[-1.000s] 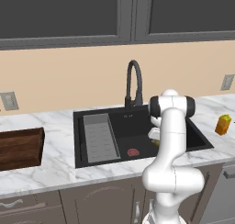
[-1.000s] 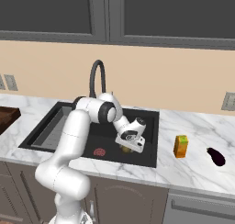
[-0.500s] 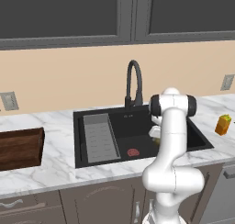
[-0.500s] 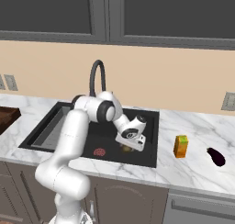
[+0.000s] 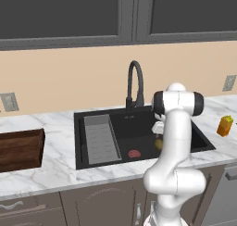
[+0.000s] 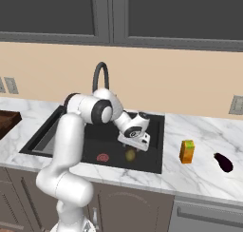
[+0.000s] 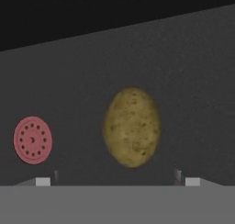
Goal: Pick up all produce items and place them in the sink. Turn on the sink faucet to wash them. Then turn the sink off and put them in the tray.
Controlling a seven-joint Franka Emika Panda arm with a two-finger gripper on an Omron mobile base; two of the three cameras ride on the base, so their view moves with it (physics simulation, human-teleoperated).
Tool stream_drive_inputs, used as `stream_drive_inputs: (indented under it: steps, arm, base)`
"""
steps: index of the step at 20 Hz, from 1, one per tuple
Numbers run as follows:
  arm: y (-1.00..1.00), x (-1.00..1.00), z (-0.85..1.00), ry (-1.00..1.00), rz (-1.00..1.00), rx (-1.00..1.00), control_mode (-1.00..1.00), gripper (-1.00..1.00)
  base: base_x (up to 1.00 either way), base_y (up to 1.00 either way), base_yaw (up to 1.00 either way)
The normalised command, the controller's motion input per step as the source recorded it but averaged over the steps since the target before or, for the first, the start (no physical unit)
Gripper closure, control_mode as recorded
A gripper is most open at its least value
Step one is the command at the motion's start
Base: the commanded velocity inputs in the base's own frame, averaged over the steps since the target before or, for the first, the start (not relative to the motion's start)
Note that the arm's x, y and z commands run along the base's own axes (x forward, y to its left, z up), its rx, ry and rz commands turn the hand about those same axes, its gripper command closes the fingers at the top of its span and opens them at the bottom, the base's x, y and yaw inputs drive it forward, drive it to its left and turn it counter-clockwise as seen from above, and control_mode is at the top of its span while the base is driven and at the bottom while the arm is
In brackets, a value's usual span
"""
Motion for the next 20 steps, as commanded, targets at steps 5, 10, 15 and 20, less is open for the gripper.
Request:
stream_drive_inputs:
  steps: [5, 10, 15, 20]
  arm:
    - [-0.14, -0.21, 0.72, 0.00, 0.00, 0.00, -1.00, -1.00]
    - [-0.29, -0.16, 0.84, 0.00, 0.00, 0.00, -1.00, -1.00]
    - [-0.34, -0.19, 0.82, 0.00, 0.00, -0.01, -1.00, -1.00]
    - [-0.41, -0.41, 0.61, -0.01, 0.00, -0.01, -1.00, -1.00]
  base:
    - [0.00, 0.00, 0.00]
    - [0.00, 0.00, 0.00]
    - [0.00, 0.00, 0.00]
    - [0.00, 0.00, 0.00]
